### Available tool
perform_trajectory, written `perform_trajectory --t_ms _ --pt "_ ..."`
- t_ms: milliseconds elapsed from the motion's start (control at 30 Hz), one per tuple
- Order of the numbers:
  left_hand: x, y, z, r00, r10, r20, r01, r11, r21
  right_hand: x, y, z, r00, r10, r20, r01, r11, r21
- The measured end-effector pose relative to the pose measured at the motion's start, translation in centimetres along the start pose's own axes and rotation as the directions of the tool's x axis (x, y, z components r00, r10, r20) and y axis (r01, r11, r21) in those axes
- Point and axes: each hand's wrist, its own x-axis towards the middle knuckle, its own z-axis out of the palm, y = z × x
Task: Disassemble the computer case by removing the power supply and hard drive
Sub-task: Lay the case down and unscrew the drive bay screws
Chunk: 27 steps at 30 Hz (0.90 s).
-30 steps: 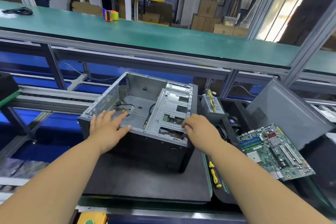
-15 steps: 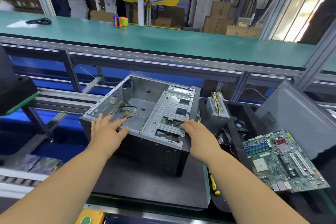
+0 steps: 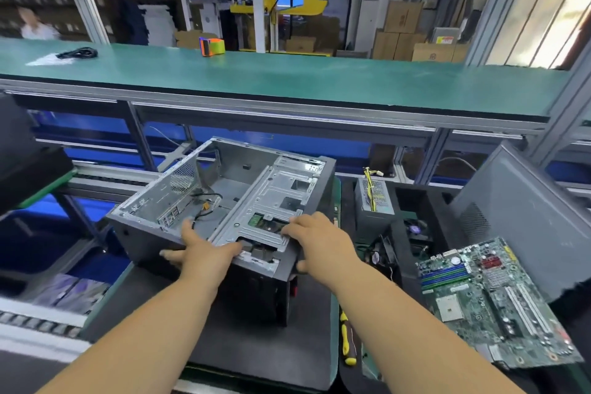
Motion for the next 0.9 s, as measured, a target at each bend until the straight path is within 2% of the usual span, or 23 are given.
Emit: perform_trajectory --t_ms 333,433,533,700,833,900 --pt "0.5 -1.0 -2.4 0.991 0.126 0.039 -0.126 0.992 -0.014 1.3 -1.5 0.6 0.995 -0.098 0.011 0.098 0.988 -0.115" --pt "1.2 -1.5 -3.9 0.985 0.158 0.074 -0.160 0.987 0.019 1.6 -1.3 0.9 0.978 -0.208 -0.027 0.207 0.978 -0.039" --pt "2.0 -1.6 -5.2 0.982 0.152 0.115 -0.160 0.985 0.059 2.4 0.5 0.4 0.961 -0.270 0.053 0.261 0.956 0.136" --pt "2.9 -1.3 -6.5 0.971 0.182 0.155 -0.192 0.980 0.052 4.2 5.7 -0.1 0.990 -0.134 0.046 0.135 0.991 -0.001" --pt "3.1 -1.5 -6.4 0.970 0.188 0.155 -0.195 0.980 0.030 4.3 6.3 1.5 0.998 -0.058 -0.031 0.062 0.981 0.184" --pt "3.0 -1.6 -6.5 0.971 0.189 0.146 -0.195 0.981 0.025 4.4 5.9 1.9 0.997 -0.030 -0.075 0.044 0.981 0.188"
